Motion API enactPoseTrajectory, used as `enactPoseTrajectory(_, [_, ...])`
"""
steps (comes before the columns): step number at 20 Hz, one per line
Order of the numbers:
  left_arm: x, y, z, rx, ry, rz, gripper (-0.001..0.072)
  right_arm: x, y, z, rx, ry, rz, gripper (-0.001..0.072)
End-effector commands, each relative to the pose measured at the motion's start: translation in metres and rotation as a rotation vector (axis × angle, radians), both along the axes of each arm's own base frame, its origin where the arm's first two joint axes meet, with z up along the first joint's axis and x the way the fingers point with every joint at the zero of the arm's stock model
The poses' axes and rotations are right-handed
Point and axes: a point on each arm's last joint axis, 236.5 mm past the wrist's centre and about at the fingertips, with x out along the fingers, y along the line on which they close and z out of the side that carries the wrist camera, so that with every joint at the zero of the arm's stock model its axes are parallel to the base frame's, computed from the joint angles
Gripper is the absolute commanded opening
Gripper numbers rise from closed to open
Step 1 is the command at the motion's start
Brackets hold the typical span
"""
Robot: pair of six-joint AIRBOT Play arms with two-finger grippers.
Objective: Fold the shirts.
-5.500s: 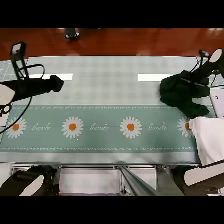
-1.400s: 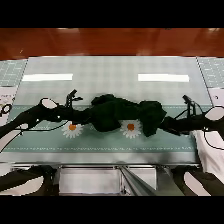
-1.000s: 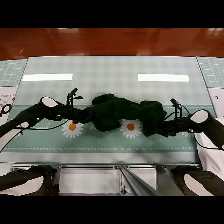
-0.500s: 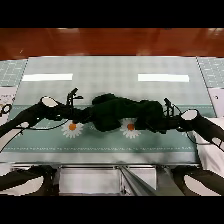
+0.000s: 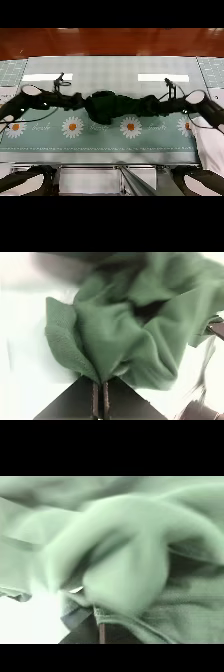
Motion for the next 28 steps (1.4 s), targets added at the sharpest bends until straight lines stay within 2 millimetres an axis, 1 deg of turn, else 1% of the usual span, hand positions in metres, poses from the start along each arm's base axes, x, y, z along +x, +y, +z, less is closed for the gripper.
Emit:
enactPoseTrajectory(1, [0.036, 0.036, 0.088, -0.022, -0.204, 0.047, 0.0019, 0.048, -0.011, 0.083, -0.094, -0.182, 0.049, 0.0024])
enactPoseTrajectory(3, [0.051, 0.056, 0.155, -0.013, -0.361, 0.074, 0.0019, 0.073, -0.014, 0.157, -0.12, -0.336, 0.061, 0.0024])
enactPoseTrajectory(4, [0.054, 0.065, 0.192, -0.007, -0.445, 0.085, 0.0019, 0.08, -0.016, 0.194, -0.129, -0.414, 0.059, 0.0024])
enactPoseTrajectory(5, [0.054, 0.073, 0.23, -0.002, -0.526, 0.104, 0.0019, 0.085, -0.018, 0.234, -0.139, -0.505, 0.049, 0.0024])
enactPoseTrajectory(6, [0.053, 0.083, 0.271, 0.013, -0.627, 0.126, 0.0019, 0.085, -0.024, 0.279, -0.156, -0.609, 0.031, 0.0024])
enactPoseTrajectory(7, [0.047, 0.092, 0.316, 0.039, -0.742, 0.148, 0.0019, 0.08, -0.031, 0.32, -0.176, -0.706, 0.006, 0.0024])
enactPoseTrajectory(8, [0.036, 0.099, 0.358, 0.068, -0.849, 0.167, 0.0019, 0.07, -0.039, 0.364, -0.197, -0.809, -0.02, 0.0024])
enactPoseTrajectory(9, [0.021, 0.105, 0.4, 0.101, -0.959, 0.186, 0.0019, 0.055, -0.045, 0.4, -0.209, -0.896, -0.045, 0.0024])
enactPoseTrajectory(10, [0.003, 0.11, 0.437, 0.138, -1.061, 0.207, 0.0019, 0.034, -0.052, 0.435, -0.22, -0.983, -0.072, 0.0024])
enactPoseTrajectory(11, [-0.015, 0.113, 0.466, 0.174, -1.144, 0.227, 0.0019, 0.012, -0.059, 0.462, -0.232, -1.055, -0.095, 0.0024])
enactPoseTrajectory(12, [-0.035, 0.115, 0.491, 0.21, -1.217, 0.247, 0.0019, -0.009, -0.066, 0.481, -0.244, -1.111, -0.118, 0.0024])
enactPoseTrajectory(13, [-0.055, 0.116, 0.51, 0.25, -1.28, 0.27, 0.0019, -0.029, -0.076, 0.494, -0.269, -1.154, -0.147, 0.0024])
enactPoseTrajectory(14, [-0.069, 0.118, 0.521, 0.292, -1.319, 0.296, 0.0019, -0.05, -0.089, 0.504, -0.299, -1.182, -0.188, 0.0024])
enactPoseTrajectory(15, [-0.082, 0.12, 0.525, 0.347, -1.343, 0.32, 0.0019, -0.068, -0.102, 0.512, -0.333, -1.202, -0.227, 0.0024])
enactPoseTrajectory(16, [-0.09, 0.123, 0.524, 0.392, -1.336, 0.341, 0.0019, -0.084, -0.113, 0.514, -0.363, -1.208, -0.26, 0.0024])
enactPoseTrajectory(17, [-0.096, 0.126, 0.518, 0.427, -1.309, 0.361, 0.0019, -0.099, -0.124, 0.512, -0.405, -1.197, -0.282, 0.0024])
enactPoseTrajectory(19, [-0.106, 0.128, 0.506, 0.491, -1.267, 0.366, 0.0019, -0.123, -0.148, 0.495, -0.47, -1.115, -0.341, 0.0024])
enactPoseTrajectory(20, [-0.109, 0.127, 0.498, 0.503, -1.247, 0.355, 0.0019, -0.133, -0.154, 0.482, -0.494, -1.071, -0.345, 0.0025])
enactPoseTrajectory(21, [-0.111, 0.123, 0.485, 0.507, -1.216, 0.323, 0.0019, -0.138, -0.156, 0.469, -0.505, -1.025, -0.338, 0.0025])
enactPoseTrajectory(22, [-0.11, 0.119, 0.467, 0.494, -1.17, 0.291, 0.0019, -0.141, -0.156, 0.45, -0.51, -0.966, -0.325, 0.0024])
enactPoseTrajectory(23, [-0.106, 0.115, 0.446, 0.471, -1.108, 0.261, 0.0019, -0.142, -0.155, 0.425, -0.514, -0.885, -0.304, 0.0025])
enactPoseTrajectory(25, [-0.093, 0.104, 0.382, 0.4, -0.924, 0.171, 0.0019, -0.137, -0.146, 0.367, -0.513, -0.713, -0.229, 0.0025])
enactPoseTrajectory(26, [-0.086, 0.098, 0.348, 0.355, -0.828, 0.127, 0.0019, -0.13, -0.137, 0.33, -0.504, -0.613, -0.176, 0.0025])
enactPoseTrajectory(28, [-0.07, 0.083, 0.268, 0.259, -0.629, 0.067, 0.0019, -0.113, -0.128, 0.27, -0.5, -0.474, -0.119, 0.0024])
